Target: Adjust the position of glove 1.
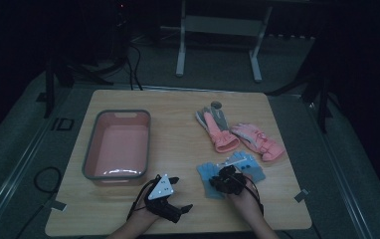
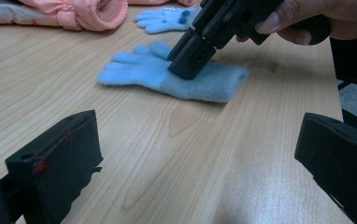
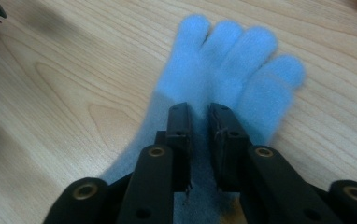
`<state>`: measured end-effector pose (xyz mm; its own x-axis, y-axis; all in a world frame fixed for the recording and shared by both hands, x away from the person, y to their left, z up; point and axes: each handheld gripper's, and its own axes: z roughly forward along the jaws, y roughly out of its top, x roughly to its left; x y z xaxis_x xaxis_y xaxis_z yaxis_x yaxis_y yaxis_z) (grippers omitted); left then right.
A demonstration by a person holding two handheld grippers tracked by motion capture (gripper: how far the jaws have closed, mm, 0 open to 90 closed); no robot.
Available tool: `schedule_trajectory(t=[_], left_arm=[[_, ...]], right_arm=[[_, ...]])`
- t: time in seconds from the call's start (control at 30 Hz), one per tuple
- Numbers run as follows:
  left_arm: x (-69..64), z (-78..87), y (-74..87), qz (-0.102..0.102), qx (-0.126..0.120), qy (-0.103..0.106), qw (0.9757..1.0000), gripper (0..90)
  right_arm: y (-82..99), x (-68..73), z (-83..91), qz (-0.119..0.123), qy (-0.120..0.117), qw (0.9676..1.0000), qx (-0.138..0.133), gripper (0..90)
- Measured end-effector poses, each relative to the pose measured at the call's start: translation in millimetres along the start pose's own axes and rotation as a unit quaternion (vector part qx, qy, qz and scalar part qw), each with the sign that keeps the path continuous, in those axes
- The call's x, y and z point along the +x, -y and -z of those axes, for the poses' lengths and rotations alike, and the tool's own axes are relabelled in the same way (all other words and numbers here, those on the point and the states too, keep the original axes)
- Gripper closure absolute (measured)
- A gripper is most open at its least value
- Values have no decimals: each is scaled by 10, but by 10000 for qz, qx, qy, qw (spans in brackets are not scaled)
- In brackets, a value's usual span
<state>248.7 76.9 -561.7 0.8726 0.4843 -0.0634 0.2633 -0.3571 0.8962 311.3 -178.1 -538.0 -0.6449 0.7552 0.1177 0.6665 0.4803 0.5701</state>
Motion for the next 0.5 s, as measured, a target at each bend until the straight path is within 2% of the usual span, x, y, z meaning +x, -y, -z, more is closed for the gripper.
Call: schedule_trajectory(t=[0.13, 0.23, 0.3, 0.33, 0.37, 0.4, 0.5], left_arm=[[2, 0, 0, 8, -1, 5, 10000, 6], [3, -2, -1, 3, 9, 18, 10000, 6], [3, -6, -2, 2, 14, 28, 10000, 6], [3, -6, -2, 2, 14, 28, 10000, 6], [3, -6, -2, 2, 14, 28, 10000, 6], [2, -3, -2, -17, 10, 29, 10000, 6], [4, -5, -1, -3, 13, 40, 10000, 6]], right_arm=[[-19, 19, 17, 36, -19, 10000, 0, 713], [-53, -6, 118, 131, 11, 9998, -158, 655], [-79, -67, 232, 159, 18, 9993, -342, 643], [-79, -67, 232, 159, 18, 9993, -342, 643], [-92, -108, 292, 235, 40, 9989, -401, 626], [-110, -260, 455, 328, 201, 9977, -561, 627], [-99, -491, 623, 419, 201, 9967, -666, 635]])
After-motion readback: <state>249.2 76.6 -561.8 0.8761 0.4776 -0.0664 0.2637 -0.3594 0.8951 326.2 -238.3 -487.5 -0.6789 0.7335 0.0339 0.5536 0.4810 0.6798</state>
